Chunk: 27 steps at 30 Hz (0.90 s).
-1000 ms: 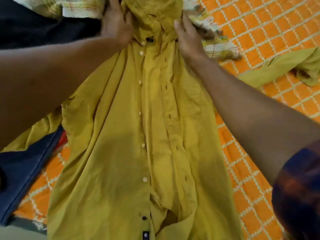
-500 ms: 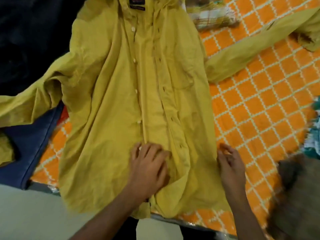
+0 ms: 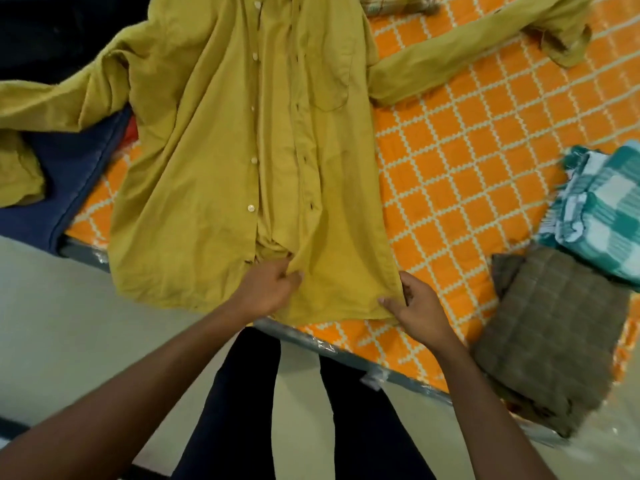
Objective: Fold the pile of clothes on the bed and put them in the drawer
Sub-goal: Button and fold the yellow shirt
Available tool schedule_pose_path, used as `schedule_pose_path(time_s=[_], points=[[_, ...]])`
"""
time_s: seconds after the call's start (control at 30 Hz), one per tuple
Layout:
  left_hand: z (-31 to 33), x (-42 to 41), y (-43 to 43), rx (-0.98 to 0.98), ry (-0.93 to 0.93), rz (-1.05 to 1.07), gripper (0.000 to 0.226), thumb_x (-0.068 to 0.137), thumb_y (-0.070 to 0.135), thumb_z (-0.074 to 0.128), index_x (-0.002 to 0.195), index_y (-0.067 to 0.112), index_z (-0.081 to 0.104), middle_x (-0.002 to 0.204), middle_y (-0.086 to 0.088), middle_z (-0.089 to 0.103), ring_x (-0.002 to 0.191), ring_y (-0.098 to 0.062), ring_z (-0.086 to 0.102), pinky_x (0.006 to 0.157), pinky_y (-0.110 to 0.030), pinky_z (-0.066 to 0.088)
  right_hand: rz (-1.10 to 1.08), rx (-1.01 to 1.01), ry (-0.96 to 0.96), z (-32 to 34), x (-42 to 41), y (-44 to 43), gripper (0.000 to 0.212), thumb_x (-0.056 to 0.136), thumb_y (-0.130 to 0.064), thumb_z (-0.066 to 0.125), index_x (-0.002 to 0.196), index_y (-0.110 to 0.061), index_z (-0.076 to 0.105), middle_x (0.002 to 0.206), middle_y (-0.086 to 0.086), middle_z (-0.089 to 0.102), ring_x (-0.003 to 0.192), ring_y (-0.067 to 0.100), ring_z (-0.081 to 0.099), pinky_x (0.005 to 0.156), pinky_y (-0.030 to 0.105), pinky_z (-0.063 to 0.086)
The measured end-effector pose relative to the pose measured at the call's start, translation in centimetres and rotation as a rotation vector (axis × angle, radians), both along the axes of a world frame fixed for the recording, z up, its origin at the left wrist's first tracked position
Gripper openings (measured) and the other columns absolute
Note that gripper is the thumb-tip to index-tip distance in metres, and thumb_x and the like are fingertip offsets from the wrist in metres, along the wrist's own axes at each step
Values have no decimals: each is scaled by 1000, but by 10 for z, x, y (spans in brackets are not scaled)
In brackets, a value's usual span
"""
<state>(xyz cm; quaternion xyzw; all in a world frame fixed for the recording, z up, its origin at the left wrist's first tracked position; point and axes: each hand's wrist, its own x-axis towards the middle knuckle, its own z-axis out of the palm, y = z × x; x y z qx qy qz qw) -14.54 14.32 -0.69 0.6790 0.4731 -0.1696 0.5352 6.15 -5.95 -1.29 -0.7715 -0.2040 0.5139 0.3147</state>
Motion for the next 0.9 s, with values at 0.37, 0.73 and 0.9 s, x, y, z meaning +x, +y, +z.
schedule_pose_path(time_s=[0.37,0.73,0.9], points=[[12,-25,-47,-90,-21,556,31,100,32,59,124,13,63,117,0,64,110,-22,60,94,-38,49,-88,-161,-305,-3,-1,-63,25,94,-15,66,114,-30,65,63,-5,56,48,9,48,47,27,38],[25,-9,-38,-282,-114,843,36,90,5,63,126,12,63,118,-2,68,111,-28,63,76,-33,51,-521,16,-306,-21,-34,-39,15,95,-16,70,107,-24,70,82,-7,67,69,3,63,67,41,55],[44,6,-22,-669,-336,1152,24,95,11,50,111,16,66,104,-3,74,81,-22,73,54,-27,55,-498,63,-74,-22,-28,-46,39,82,-11,77,110,-36,68,94,4,73,90,29,70,78,53,61]])
